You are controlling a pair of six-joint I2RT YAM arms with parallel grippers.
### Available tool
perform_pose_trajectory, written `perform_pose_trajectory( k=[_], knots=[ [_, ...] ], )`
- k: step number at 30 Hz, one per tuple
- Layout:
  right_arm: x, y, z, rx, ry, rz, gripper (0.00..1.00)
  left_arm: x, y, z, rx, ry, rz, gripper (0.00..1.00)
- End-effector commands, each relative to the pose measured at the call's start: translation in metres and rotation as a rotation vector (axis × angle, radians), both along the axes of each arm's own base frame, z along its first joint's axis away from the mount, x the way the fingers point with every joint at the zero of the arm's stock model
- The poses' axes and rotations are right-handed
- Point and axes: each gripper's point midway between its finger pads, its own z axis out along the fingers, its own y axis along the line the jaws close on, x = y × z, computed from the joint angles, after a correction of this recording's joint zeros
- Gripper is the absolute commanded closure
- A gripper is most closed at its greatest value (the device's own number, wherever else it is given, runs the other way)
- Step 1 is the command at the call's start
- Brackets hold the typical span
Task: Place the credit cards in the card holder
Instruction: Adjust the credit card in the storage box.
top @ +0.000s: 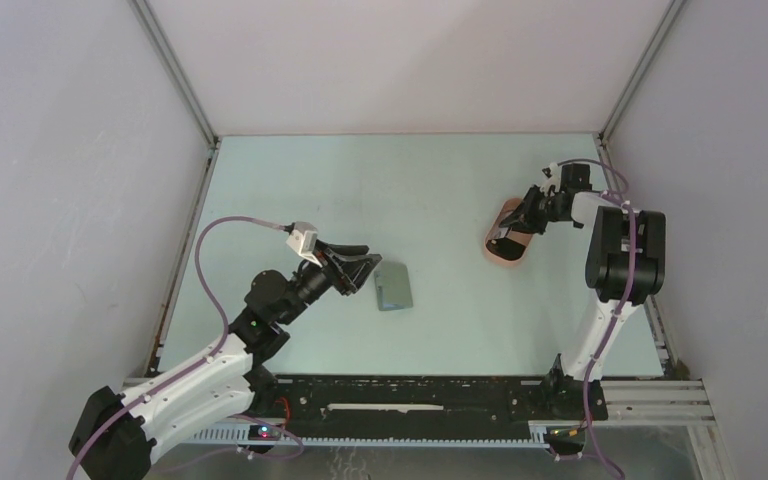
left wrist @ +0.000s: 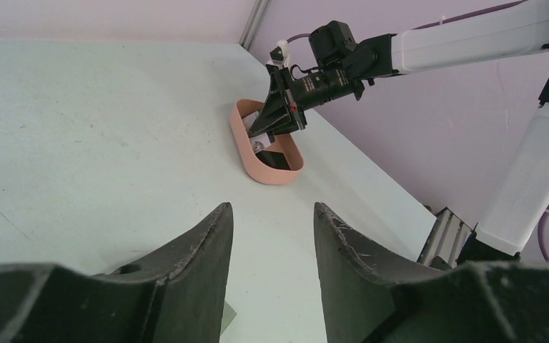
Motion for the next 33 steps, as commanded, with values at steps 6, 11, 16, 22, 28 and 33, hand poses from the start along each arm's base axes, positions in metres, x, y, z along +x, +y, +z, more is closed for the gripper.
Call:
perform_pose_trajectory(
  k=[6,11,16,22,28,33],
  knots=[
    [0.012,-0.003,0.016,0.029,-0.040,0.000,0.78,-0.001,0.004,-0.007,0.007,-0.001,0.017,0.50],
    [0.011,-0.010,0.024,0.053,-0.047,-0.010,0.78,-0.002,0.005,-0.008,0.007,0.001,0.019,0.50],
    [0.010,-0.011,0.025,0.074,-0.048,-0.005,0.78,-0.002,0.004,-0.008,0.008,0.003,0.016,0.50],
    [0.009,-0.014,0.028,0.088,-0.054,-0.006,0.77,-0.003,0.004,-0.008,0.006,0.003,0.017,0.50],
    [0.008,-0.022,0.029,0.092,-0.056,-0.017,0.77,-0.002,0.003,-0.009,0.008,0.004,0.015,0.49],
    [0.008,-0.025,0.031,0.087,-0.061,-0.022,0.78,-0.002,0.003,-0.008,0.008,0.003,0.013,0.49]
  ],
)
